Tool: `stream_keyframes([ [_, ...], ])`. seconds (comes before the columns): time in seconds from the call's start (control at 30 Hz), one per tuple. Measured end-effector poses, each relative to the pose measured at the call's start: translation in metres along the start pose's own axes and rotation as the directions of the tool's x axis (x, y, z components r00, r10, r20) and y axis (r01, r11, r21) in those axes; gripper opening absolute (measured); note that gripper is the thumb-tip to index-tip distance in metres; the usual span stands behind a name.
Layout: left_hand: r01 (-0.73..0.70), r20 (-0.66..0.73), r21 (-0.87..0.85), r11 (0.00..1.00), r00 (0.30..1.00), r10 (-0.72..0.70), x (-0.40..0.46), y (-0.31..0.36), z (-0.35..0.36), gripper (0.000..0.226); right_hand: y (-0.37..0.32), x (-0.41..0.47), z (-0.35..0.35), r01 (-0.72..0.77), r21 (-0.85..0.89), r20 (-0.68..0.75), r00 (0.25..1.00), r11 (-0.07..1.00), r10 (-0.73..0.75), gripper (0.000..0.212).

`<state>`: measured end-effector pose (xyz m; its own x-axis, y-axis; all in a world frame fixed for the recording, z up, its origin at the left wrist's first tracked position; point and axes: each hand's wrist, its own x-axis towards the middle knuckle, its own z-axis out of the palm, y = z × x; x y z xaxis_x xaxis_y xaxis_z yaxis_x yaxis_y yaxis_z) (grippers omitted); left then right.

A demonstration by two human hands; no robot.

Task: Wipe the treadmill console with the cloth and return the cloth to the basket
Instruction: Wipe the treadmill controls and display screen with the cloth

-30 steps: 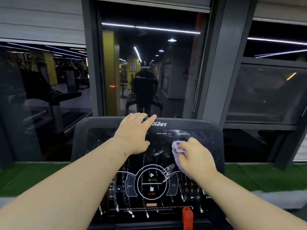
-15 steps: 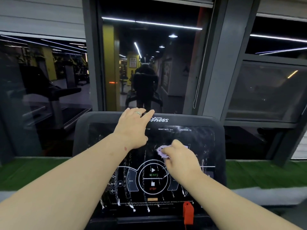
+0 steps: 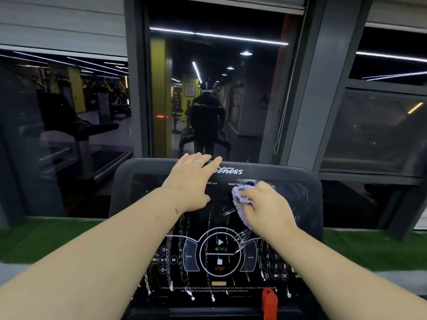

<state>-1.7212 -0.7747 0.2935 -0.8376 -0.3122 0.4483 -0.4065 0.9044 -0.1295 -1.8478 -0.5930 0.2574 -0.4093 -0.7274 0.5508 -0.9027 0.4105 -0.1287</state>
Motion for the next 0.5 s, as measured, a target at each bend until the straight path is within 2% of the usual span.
stream_keyframes([
  [0.07, -0.006, 0.015, -0.005, 1.0, 1.0, 0.007, 0.001, -0.001, 0.001, 0.107, -0.009, -0.009, 0.009, 0.0, -0.01, 0.02, 1.0, 1.0, 0.001, 0.016],
  [0.13, -0.002, 0.004, -0.002, 1.0, 1.0, 0.002, 0.0, -0.001, 0.002, 0.108, -0.026, -0.022, 0.019, 0.107, 0.025, 0.13, 0.985, 0.994, -0.109, 0.017],
  [0.2, -0.004, 0.001, 0.003, 1.0, 1.0, 0.004, 0.0, -0.001, 0.001, 0.108, -0.026, -0.018, 0.012, 0.148, 0.03, 0.2, 0.968, 0.989, -0.151, 0.017],
  [0.23, -0.007, 0.001, 0.006, 1.0, 1.0, 0.007, -0.001, -0.001, 0.0, 0.108, -0.02, -0.011, 0.005, 0.12, 0.016, 0.186, 0.975, 0.993, -0.121, 0.019],
  [0.33, -0.001, -0.014, 0.001, 1.0, 1.0, 0.001, -0.001, 0.001, 0.001, 0.108, -0.005, -0.008, -0.001, -0.034, 0.021, -0.01, 0.999, 0.999, 0.034, 0.021],
  [0.37, 0.003, -0.024, 0.001, 1.0, 1.0, -0.003, -0.001, 0.001, 0.002, 0.107, -0.012, -0.015, 0.004, -0.033, 0.017, -0.014, 0.999, 0.999, 0.033, 0.018],
  [0.5, -0.002, -0.045, 0.009, 1.0, 0.999, 0.002, -0.001, 0.002, 0.003, 0.107, -0.023, -0.025, 0.016, 0.029, 0.039, 0.177, 0.984, 0.999, -0.035, 0.021],
])
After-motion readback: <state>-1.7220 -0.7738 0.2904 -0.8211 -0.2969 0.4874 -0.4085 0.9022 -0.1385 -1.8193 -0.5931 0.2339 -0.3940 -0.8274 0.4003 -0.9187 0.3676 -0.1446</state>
